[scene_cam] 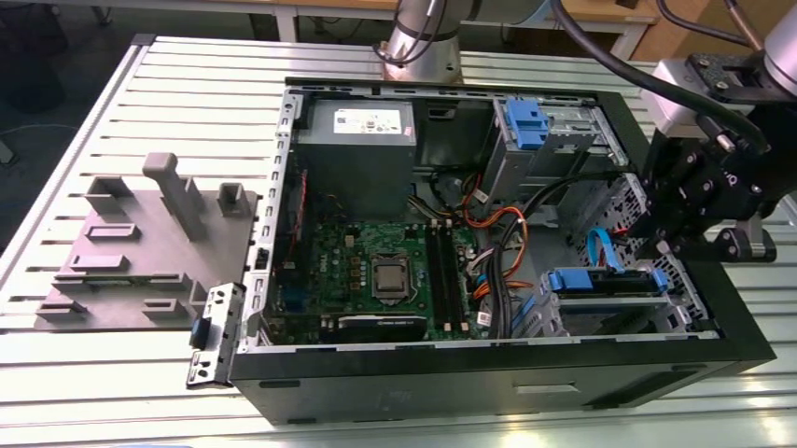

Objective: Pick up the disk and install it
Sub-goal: 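Insert the second disk wire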

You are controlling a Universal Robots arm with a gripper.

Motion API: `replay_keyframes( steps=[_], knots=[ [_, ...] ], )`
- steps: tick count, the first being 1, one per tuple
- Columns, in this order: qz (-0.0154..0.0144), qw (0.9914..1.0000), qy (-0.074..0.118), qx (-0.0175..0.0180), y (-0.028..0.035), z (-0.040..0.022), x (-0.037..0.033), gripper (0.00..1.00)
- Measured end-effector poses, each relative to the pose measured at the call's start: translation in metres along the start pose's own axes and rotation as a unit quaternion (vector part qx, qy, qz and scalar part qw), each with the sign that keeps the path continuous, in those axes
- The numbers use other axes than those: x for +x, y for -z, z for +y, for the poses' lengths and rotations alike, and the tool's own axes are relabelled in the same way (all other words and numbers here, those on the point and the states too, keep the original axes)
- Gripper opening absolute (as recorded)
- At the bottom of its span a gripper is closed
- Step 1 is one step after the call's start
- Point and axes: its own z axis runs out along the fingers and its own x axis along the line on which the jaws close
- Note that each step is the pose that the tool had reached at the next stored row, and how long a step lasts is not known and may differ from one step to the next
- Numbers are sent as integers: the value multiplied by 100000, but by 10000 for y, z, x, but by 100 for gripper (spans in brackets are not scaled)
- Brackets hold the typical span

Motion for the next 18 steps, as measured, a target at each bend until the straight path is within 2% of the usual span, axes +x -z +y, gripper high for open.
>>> replay_keyframes(
  steps=[9,11,13,18],
  knots=[
    [-36,100000,0,0,-2,-7,-8,30],
    [-176,100000,0,-5,-2,-7,-9,30],
    [-183,100000,1,-5,-2,-7,-9,30],
    [-186,100000,2,-5,-8,-36,-11,30]
  ],
)
